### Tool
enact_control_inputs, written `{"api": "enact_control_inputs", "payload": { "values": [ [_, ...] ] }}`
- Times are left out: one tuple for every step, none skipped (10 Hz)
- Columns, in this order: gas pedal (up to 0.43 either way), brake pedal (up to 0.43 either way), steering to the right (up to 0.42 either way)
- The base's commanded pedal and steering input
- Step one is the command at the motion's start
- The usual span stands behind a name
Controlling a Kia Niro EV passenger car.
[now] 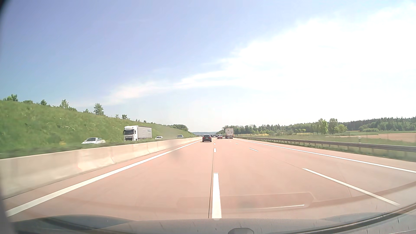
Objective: Follow the waypoints while adhering to traffic rules and regulations
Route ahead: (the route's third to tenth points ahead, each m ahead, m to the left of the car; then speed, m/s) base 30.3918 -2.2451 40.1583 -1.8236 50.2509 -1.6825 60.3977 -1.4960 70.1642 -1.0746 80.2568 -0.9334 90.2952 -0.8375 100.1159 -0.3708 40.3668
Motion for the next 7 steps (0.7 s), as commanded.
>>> {"api": "enact_control_inputs", "payload": {
  "values": [
    [0.000,0.000,-0.003],
    [0.000,0.000,-0.004],
    [0.000,0.000,-0.004],
    [0.000,0.000,-0.004],
    [0.000,0.000,-0.003],
    [0.000,0.000,-0.003],
    [0.000,0.000,-0.003]
  ]
}}
